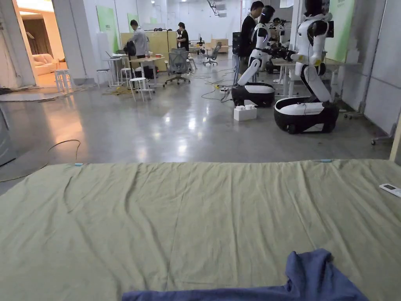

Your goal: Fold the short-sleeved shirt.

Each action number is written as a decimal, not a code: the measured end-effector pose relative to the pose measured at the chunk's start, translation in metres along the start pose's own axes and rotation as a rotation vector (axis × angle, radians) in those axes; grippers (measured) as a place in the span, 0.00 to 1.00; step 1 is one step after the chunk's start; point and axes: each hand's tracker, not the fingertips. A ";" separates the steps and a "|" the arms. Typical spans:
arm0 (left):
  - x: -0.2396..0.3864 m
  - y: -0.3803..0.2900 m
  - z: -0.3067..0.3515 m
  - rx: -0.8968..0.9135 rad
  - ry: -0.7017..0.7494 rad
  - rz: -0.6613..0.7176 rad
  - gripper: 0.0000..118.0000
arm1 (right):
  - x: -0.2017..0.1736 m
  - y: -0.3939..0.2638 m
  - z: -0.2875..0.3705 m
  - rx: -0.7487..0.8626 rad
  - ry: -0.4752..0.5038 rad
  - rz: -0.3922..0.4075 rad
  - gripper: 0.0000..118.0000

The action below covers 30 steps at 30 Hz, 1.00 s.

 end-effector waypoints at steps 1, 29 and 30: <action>0.006 0.006 0.009 0.042 0.026 0.012 0.81 | -0.005 0.006 0.004 0.018 0.034 -0.018 0.60; 0.022 0.030 0.021 -0.046 -0.067 -0.039 0.00 | -0.049 0.037 0.010 0.006 0.188 0.021 0.00; 0.021 0.030 0.017 -0.071 -0.069 -0.030 0.00 | -0.047 0.033 0.009 -0.005 0.188 0.010 0.00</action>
